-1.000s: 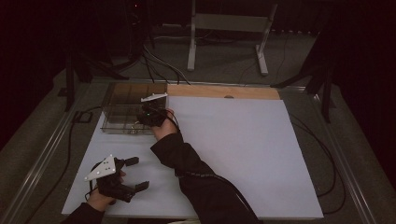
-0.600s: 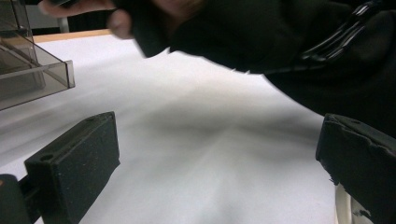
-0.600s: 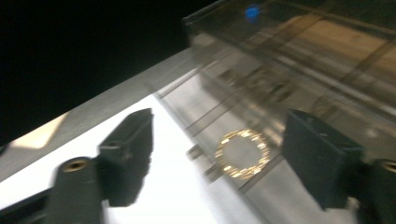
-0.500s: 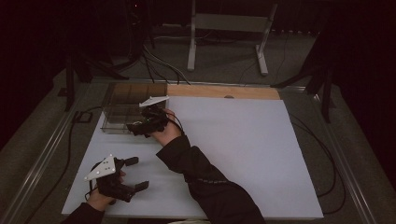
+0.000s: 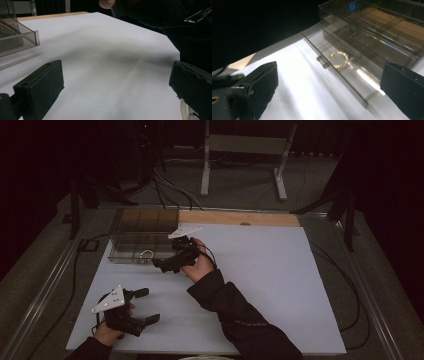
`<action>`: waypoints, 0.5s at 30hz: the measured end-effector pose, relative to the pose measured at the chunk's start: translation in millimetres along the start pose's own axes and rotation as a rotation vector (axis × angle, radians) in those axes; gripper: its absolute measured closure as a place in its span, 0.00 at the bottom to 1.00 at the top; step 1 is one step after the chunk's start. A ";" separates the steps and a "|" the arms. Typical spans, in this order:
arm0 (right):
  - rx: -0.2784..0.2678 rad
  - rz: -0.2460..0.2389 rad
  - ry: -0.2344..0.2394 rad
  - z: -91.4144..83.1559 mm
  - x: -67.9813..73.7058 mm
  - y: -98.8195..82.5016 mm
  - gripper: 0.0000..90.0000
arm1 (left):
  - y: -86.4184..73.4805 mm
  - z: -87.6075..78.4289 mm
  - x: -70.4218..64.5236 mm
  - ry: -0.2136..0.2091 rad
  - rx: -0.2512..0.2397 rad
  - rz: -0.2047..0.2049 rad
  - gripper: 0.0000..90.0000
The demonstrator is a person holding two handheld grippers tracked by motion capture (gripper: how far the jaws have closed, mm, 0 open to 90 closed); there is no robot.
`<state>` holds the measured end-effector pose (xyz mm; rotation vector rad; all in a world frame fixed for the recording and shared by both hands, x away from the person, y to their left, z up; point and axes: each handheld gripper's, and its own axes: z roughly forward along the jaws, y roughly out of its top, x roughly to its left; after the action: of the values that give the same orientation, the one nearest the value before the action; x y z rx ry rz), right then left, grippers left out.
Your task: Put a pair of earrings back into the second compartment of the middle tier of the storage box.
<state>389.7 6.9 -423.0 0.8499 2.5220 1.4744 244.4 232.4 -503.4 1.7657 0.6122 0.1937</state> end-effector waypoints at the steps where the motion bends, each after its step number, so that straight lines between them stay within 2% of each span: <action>1: 0.001 0.000 -0.007 -4.0 -1.5 -2.4 0.01 | 0.1 0.0 0.0 -0.001 0.000 0.000 0.01; 10: 0.003 0.017 -0.061 -39.8 -18.9 -30.2 0.01 | 0.2 0.5 0.1 -0.002 0.000 -0.001 0.01; 12: -0.021 0.039 -0.062 -49.5 -22.9 -37.1 0.01 | 0.1 0.8 0.2 -0.002 0.002 0.000 0.01; 15: -0.026 0.047 -0.079 -62.1 -27.5 -48.1 0.01 | 0.4 0.9 0.1 -0.002 0.000 0.001 0.01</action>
<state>371.1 -73.2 -435.3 0.9501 2.4372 1.4530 245.0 231.7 -503.4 1.7662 0.6099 0.1921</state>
